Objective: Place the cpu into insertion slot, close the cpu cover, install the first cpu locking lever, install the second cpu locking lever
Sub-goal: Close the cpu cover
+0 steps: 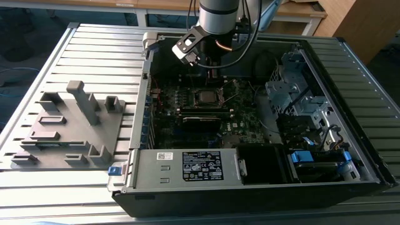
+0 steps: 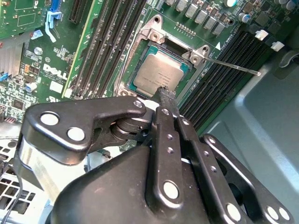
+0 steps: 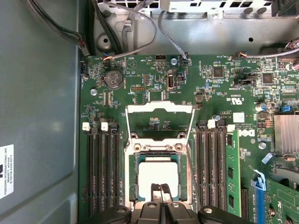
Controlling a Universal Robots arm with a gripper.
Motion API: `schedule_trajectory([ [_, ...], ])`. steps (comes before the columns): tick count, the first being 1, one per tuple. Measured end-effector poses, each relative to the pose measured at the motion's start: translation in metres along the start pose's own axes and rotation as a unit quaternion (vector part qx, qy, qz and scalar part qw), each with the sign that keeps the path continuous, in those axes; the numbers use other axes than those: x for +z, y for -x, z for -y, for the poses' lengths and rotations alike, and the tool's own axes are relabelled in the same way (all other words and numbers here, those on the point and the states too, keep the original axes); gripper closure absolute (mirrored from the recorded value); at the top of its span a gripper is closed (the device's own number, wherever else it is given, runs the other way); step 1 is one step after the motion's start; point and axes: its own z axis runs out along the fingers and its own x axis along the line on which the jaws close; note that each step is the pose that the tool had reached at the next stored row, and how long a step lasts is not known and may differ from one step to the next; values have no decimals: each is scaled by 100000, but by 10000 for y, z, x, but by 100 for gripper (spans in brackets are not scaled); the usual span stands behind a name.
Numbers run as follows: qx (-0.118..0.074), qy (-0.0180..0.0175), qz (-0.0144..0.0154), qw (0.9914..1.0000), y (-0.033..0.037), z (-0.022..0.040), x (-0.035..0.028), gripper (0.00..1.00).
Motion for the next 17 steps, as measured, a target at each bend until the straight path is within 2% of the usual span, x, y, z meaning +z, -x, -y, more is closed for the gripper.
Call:
schedule_trajectory([
  [17, -2, 5, -32, 100000, -1, -2, -36, 89],
])
